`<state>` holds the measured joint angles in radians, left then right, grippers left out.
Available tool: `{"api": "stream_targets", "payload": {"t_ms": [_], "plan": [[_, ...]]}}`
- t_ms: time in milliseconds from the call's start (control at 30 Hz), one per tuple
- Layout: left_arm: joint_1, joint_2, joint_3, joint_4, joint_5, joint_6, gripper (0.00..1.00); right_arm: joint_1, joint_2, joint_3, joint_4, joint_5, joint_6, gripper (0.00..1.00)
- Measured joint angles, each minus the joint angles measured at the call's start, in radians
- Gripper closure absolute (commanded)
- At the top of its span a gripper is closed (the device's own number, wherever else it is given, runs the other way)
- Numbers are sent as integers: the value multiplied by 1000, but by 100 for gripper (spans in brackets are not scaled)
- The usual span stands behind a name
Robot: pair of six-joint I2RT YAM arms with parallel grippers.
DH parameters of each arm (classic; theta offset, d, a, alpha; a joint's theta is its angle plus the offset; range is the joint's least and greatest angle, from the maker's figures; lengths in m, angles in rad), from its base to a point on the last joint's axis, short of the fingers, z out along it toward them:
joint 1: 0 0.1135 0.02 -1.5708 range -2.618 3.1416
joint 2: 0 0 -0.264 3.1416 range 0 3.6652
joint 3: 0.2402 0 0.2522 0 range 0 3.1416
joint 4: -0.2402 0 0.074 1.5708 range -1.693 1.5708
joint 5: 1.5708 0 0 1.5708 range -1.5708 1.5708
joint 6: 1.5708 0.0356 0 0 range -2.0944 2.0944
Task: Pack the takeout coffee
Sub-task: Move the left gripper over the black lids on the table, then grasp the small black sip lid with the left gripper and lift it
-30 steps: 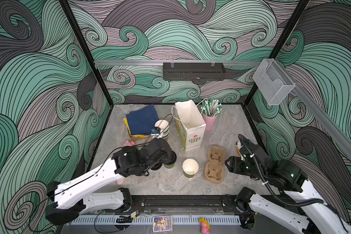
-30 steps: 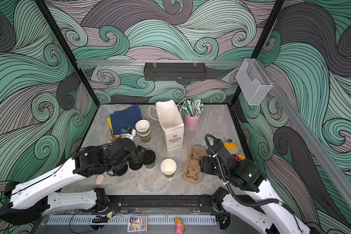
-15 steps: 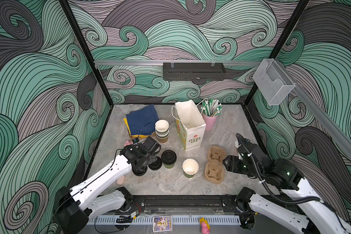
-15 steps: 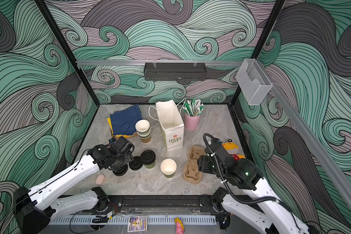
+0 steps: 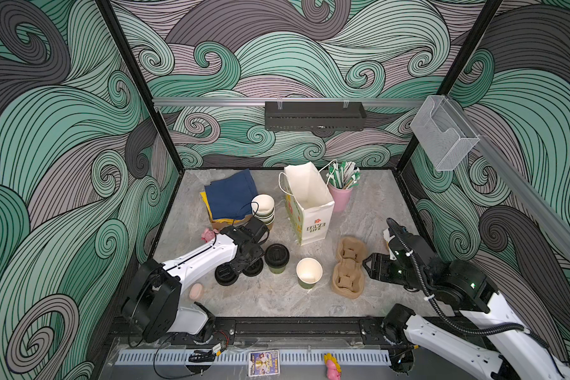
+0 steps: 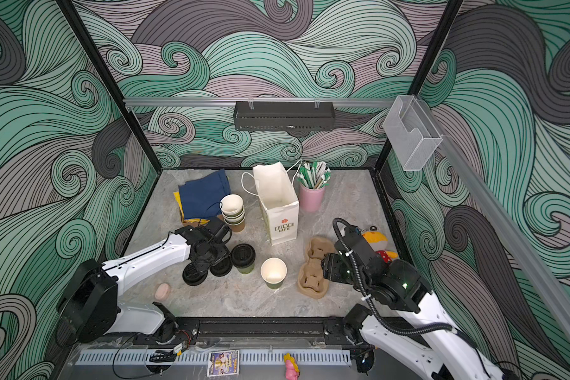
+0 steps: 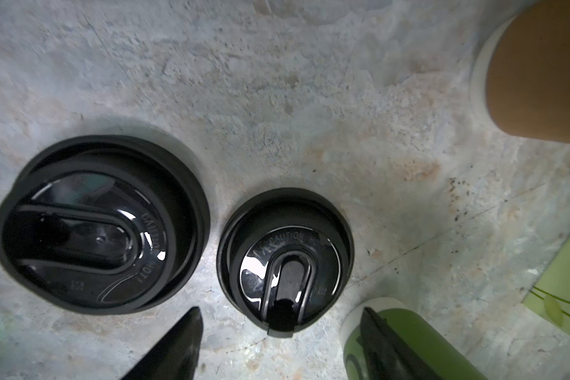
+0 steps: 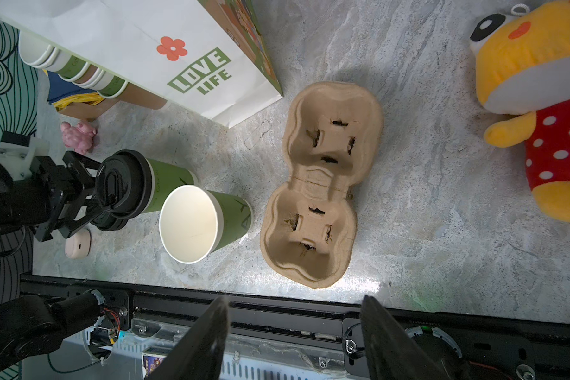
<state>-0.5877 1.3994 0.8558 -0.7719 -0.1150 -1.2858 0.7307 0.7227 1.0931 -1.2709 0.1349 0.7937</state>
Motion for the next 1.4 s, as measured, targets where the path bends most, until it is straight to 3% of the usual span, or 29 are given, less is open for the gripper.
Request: {"api": "stream_targets", "payload": {"t_ms": [400,933,1400], "plan": [[49,89,0,63,98,-7,20,0,3,0,-5,0,3,34],[63,151,10,81,106,1,20,0,24,0,-5,2,3,34],[64,167,11,87,108,23,35,0,23,0,-5,3,3,34]]}}
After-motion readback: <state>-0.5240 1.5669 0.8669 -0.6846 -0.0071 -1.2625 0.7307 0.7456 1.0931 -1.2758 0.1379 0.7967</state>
